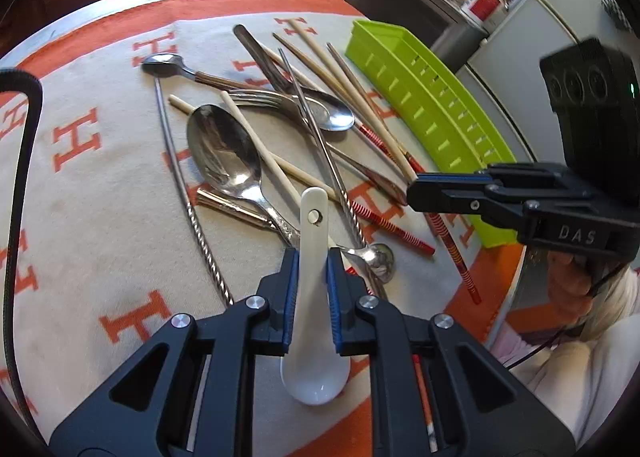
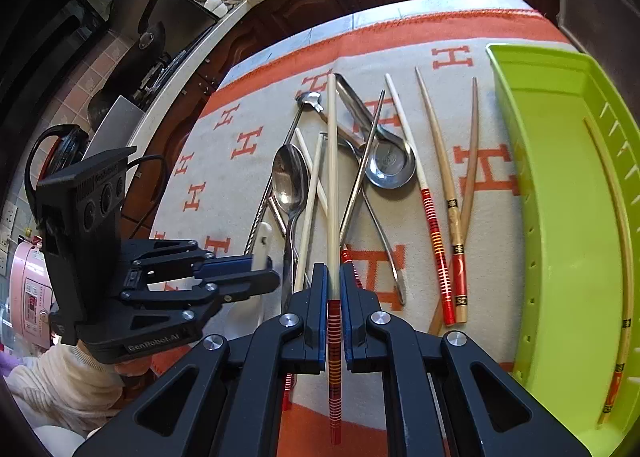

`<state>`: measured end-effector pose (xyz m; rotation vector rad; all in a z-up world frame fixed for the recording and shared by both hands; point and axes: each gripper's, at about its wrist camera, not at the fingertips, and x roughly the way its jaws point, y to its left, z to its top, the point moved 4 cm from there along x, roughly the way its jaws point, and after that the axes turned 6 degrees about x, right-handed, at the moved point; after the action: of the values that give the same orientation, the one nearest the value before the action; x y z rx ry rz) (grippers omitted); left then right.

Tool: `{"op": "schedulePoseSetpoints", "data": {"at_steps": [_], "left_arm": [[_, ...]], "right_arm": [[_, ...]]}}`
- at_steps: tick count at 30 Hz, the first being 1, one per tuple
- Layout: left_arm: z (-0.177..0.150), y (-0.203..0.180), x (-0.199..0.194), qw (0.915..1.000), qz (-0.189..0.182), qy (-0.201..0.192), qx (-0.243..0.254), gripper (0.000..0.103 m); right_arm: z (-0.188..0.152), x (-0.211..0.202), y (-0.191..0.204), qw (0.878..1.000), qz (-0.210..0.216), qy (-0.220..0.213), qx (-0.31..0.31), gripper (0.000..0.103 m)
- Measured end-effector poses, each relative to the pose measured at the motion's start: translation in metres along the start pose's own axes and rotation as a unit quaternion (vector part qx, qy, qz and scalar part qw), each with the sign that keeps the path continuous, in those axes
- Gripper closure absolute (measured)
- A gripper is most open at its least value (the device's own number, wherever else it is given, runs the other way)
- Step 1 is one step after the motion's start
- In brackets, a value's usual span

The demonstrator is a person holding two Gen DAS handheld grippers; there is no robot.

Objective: Organize utensils
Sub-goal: 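Grasp a red-striped chopstick with the right tool while the left tool grasps the white ceramic spoon, then carry the chopstick into the tray with the right tool while the left tool drops the spoon there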

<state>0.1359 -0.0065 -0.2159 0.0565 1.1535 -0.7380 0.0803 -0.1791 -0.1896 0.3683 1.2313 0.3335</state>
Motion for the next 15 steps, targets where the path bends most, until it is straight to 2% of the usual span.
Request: {"op": "schedulePoseSetpoints", "data": {"at_steps": [9, 15], "left_arm": [[0.007, -0.029, -0.044, 0.9977, -0.025, -0.037, -0.051, 0.099], [0.029, -0.076, -0.064, 0.9972, -0.036, -0.059, -0.027, 0.099]], "right_arm": [[-0.005, -0.044, -0.005, 0.999, 0.014, -0.042, 0.015, 0.097], [-0.014, -0.089, -0.027, 0.996, 0.017, -0.079, 0.038, 0.097]]}}
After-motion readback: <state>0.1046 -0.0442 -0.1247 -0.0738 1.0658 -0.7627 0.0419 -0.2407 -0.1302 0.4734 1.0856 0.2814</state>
